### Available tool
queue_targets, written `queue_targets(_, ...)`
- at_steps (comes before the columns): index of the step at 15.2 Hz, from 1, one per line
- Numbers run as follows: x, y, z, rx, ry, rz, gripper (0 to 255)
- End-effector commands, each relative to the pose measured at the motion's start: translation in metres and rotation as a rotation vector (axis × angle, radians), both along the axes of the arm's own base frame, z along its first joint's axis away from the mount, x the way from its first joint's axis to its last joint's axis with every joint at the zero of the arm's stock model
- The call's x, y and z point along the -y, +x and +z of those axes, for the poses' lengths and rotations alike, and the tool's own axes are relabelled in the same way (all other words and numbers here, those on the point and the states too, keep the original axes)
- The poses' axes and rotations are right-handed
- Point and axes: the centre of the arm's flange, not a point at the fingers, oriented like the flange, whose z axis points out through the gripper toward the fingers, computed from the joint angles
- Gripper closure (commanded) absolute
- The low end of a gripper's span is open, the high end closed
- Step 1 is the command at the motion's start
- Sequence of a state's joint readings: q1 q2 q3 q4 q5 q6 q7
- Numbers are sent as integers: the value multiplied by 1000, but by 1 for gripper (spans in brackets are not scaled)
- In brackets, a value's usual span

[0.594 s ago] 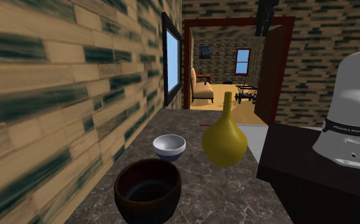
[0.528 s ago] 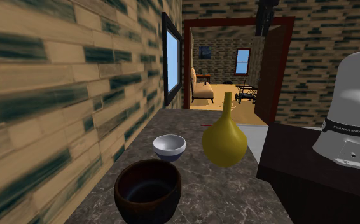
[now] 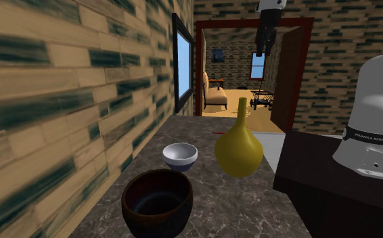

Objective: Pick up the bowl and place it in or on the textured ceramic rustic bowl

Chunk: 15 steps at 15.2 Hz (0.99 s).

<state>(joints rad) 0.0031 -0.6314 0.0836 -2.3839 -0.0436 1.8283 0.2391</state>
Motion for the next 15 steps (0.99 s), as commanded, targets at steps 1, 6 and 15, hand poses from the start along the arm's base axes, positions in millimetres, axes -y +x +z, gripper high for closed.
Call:
queue_targets(1,-10,14,-22,-2,9,-3,0)
queue_targets(6,-38,45,-71,-10,29,-9,0)
queue_targets(15,-91,101,-159,-24,66,-19,0)
